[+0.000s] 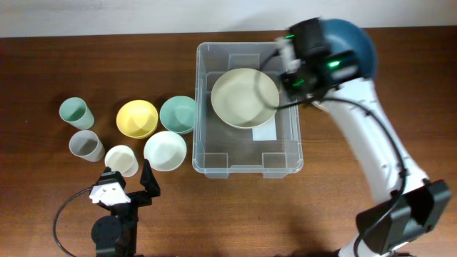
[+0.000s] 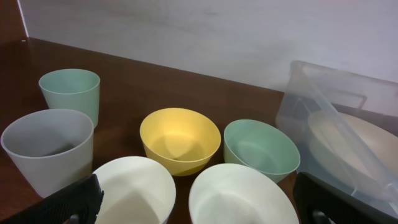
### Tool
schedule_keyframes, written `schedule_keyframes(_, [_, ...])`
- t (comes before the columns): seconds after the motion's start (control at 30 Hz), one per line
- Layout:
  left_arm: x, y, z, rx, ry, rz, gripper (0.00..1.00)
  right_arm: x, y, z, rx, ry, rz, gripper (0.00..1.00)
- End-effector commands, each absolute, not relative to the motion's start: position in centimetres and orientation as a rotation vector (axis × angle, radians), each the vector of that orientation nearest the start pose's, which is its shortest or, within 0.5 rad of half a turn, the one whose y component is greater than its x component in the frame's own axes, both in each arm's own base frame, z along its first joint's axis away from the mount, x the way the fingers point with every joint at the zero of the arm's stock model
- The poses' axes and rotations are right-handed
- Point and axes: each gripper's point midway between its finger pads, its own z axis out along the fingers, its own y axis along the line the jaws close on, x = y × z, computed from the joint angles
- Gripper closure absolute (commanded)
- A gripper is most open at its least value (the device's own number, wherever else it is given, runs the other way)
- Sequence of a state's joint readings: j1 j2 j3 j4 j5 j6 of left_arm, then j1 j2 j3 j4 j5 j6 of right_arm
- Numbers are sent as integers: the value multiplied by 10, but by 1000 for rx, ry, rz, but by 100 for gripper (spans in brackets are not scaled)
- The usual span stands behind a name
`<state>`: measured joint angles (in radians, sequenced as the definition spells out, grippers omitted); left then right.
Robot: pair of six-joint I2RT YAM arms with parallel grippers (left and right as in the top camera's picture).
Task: Pack container
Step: 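Carry the blue bowl into the container onto the cream plate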
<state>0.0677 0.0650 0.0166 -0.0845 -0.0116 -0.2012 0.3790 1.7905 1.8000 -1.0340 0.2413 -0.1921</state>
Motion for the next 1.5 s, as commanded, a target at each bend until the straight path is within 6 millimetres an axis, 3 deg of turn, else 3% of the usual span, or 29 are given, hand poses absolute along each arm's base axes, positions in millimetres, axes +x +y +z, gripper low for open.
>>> schedule_keyframes(0.0, [247, 19, 145, -224, 1688, -76, 0, 428, 163, 250, -719, 2363, -287, 96])
schedule_keyframes(0.17, [247, 19, 145, -224, 1688, -76, 0, 426, 205, 247, -845, 2276, -266, 96])
schedule_keyframes(0.27, [247, 19, 145, -224, 1688, -76, 0, 428, 218, 224, -954, 2281, -283, 96])
schedule_keyframes(0.5, [247, 19, 145, -224, 1688, -76, 0, 433, 233, 138, -1174, 2388, -285, 96])
schedule_keyframes(0.77, [247, 19, 145, -224, 1688, -76, 0, 435, 241, 83, -1266, 2450, -272, 96])
schedule_keyframes(0.9, [247, 19, 145, -224, 1688, -76, 0, 435, 242, 71, -1282, 2468, -267, 96])
schedule_keyframes(0.93, [247, 19, 145, -224, 1688, -76, 0, 435, 242, 71, -1279, 2465, -266, 96])
schedule_keyframes(0.97, [247, 19, 145, -224, 1688, -76, 0, 436, 243, 72, -1276, 2461, -265, 85])
schedule_keyframes(1.03, [247, 19, 145, -224, 1688, -76, 0, 438, 244, 76, -1269, 2453, -263, 47])
schedule_keyframes(1.1, [247, 19, 145, -224, 1688, -76, 0, 440, 246, 86, -1262, 2441, -259, 32])
schedule_keyframes(1.2, [247, 19, 145, -224, 1688, -76, 0, 443, 252, 110, -1229, 2405, -244, 28])
schedule_keyframes(1.3, [247, 19, 145, -224, 1688, -76, 0, 448, 254, 158, -1114, 2367, -232, 26])
schedule_keyframes(1.47, [247, 19, 145, -224, 1688, -76, 0, 450, 223, 228, -911, 2343, -270, 24])
